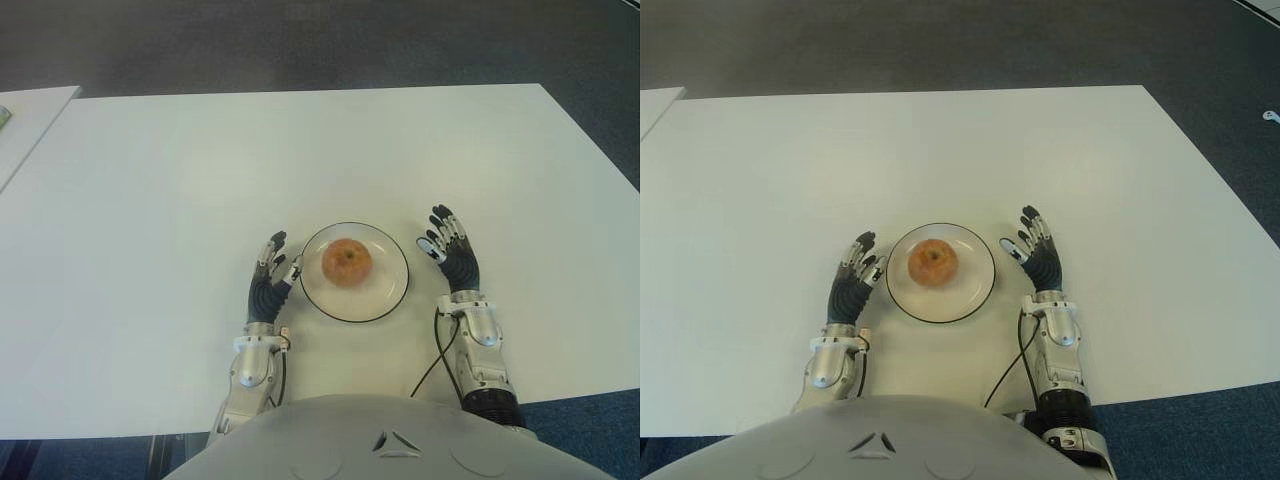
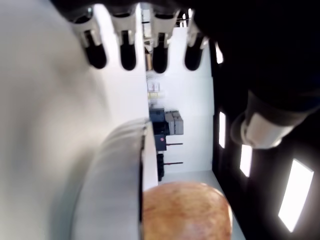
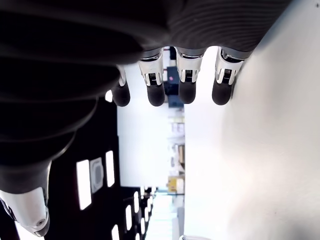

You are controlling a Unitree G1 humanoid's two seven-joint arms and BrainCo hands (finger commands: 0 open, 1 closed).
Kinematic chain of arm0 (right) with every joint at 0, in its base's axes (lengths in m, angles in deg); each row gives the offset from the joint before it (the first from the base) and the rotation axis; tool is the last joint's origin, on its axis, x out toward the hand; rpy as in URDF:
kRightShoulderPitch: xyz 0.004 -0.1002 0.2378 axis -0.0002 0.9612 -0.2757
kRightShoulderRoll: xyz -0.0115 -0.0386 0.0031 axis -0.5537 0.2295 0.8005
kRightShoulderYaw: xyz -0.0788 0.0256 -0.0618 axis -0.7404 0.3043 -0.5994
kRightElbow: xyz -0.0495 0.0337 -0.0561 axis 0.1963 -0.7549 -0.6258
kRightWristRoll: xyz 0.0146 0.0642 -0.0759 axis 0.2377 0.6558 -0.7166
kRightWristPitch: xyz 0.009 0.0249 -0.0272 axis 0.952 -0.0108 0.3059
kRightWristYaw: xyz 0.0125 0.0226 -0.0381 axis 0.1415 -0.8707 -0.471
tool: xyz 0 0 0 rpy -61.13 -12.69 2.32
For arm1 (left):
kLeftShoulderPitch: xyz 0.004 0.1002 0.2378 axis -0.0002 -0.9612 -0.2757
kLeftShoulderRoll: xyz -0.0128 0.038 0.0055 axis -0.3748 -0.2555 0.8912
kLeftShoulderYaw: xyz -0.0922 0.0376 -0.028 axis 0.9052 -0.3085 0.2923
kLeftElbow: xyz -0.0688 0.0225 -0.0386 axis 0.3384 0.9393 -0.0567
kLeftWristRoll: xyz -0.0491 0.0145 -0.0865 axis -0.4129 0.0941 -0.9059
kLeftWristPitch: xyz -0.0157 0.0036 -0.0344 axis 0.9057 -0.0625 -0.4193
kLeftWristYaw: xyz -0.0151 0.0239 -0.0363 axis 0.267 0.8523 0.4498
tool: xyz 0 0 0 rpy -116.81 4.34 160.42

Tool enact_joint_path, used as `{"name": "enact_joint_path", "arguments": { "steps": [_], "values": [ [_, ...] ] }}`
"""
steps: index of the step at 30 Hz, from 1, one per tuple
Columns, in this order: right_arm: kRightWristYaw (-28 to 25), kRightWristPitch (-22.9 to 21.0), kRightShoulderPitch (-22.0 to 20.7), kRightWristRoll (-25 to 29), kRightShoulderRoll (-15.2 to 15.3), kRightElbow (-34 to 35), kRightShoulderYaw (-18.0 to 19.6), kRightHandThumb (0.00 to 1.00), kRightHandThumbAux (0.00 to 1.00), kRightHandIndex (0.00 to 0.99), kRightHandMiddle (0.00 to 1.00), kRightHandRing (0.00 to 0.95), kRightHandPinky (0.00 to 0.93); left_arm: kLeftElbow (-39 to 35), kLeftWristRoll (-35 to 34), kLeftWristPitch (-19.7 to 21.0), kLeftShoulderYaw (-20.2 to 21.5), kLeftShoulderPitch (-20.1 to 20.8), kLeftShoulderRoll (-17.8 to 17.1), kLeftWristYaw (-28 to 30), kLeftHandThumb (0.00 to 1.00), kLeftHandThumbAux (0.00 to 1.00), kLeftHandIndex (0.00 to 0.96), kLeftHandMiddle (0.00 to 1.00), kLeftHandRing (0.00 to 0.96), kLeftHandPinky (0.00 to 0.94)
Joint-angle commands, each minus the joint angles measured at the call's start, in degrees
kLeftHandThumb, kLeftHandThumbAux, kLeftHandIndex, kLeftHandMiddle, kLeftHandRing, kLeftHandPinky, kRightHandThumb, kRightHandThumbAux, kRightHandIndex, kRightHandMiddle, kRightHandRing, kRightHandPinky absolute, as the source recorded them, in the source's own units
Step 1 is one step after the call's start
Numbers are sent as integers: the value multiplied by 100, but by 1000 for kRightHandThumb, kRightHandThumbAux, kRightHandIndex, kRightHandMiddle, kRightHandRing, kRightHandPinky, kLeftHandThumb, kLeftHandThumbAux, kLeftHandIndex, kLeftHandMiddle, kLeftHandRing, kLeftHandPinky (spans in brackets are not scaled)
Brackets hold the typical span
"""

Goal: Put the apples into the plate.

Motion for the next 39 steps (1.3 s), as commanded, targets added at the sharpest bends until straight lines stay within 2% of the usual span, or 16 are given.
{"name": "enact_joint_path", "arguments": {
  "steps": [1, 11, 15, 20, 24, 30, 39],
  "values": [
    [-65, -437, 372, 102, 12, -141, 43, 158, 616, 22, 18, 0, 8, 996, -286, -218, 121, 236, 73, 287, 48, 545, 122, 110, 95, 118],
    [-307, -480, 302, 344, 104, -96, 132, 173, 621, 34, 29, 0, 1, 1688, -450, -675, 160, 463, 90, 635, 45, 512, 94, 82, 69, 69],
    [-544, -544, 313, 573, 141, -10, 177, 179, 621, 27, 23, 0, 0, 1902, -336, -820, 157, 545, 165, 533, 57, 526, 73, 57, 46, 42],
    [-807, -721, 282, 813, 177, 35, 230, 185, 627, 15, 11, 0, 0, 1992, -331, -801, 184, 581, 271, 411, 75, 538, 56, 36, 25, 28],
    [-950, -888, 191, 974, 210, 4, 272, 192, 617, 8, 7, 0, 0, 2012, -387, -806, 196, 580, 363, 346, 82, 546, 54, 34, 22, 30],
    [-1126, -1005, 47, 1082, 218, -137, 281, 209, 598, 8, 7, 0, 0, 2141, -602, -1085, 250, 598, 441, 414, 83, 535, 68, 53, 39, 55],
    [-1395, -856, -60, 1075, 190, -366, 240, 207, 588, 12, 12, 0, 2, 2123, -614, -1487, 268, 574, 487, 351, 106, 521, 89, 88, 75, 99]
  ]
}}
